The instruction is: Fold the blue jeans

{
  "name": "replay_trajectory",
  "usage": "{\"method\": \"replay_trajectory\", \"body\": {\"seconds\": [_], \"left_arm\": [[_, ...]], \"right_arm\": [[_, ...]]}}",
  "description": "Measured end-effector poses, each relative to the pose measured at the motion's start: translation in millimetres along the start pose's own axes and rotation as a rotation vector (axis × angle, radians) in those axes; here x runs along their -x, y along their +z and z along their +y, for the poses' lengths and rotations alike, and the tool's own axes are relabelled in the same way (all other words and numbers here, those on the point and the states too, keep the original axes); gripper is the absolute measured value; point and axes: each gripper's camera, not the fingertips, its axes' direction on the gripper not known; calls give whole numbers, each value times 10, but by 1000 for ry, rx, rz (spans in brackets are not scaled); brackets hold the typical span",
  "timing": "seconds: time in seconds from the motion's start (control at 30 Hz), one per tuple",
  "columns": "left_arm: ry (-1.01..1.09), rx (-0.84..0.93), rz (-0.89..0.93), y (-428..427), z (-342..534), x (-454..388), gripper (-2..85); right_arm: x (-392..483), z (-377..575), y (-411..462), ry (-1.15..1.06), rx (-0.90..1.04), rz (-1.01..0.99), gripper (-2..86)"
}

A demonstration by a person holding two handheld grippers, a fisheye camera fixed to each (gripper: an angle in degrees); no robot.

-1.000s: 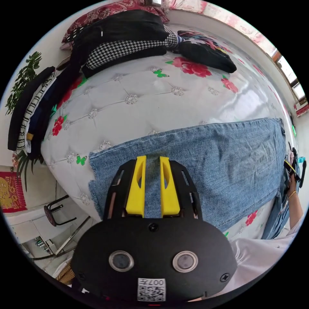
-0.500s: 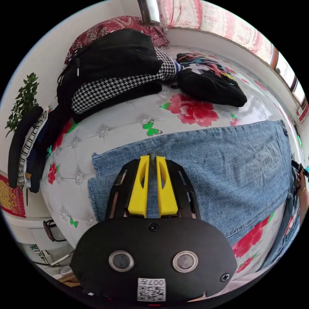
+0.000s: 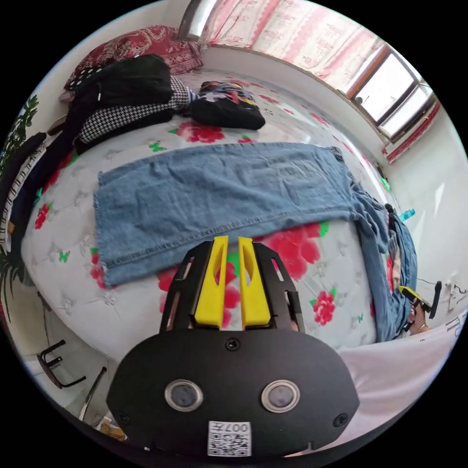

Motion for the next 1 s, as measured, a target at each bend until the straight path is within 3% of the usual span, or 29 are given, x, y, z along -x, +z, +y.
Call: {"method": "replay_trajectory", "body": {"seconds": [0.13, 0.27, 0.4, 0.57, 0.73, 0.9, 1.0], "left_arm": [[170, 123, 138, 157, 444, -710, 50], [357, 164, 179, 121, 667, -1367, 54], [411, 170, 222, 2, 745, -1698, 61], [451, 185, 228, -184, 946, -1917, 61], [409, 200, 221, -270, 1163, -1823, 58], [304, 194, 204, -337, 1297, -1571, 53], [226, 169, 183, -424, 1379, -1362, 52]], "right_arm": [[-355, 686, -66, 54, 52, 53, 102], [-478, 1134, 152, 5, 116, -47, 99], [-291, 1231, 572, -162, 203, -41, 90], [-391, 1092, 659, -171, 265, -12, 45], [-376, 870, 313, -324, 261, -262, 6], [247, 397, -372, -579, 53, -732, 2], [976, 59, -486, -751, 25, -1017, 6]]}}
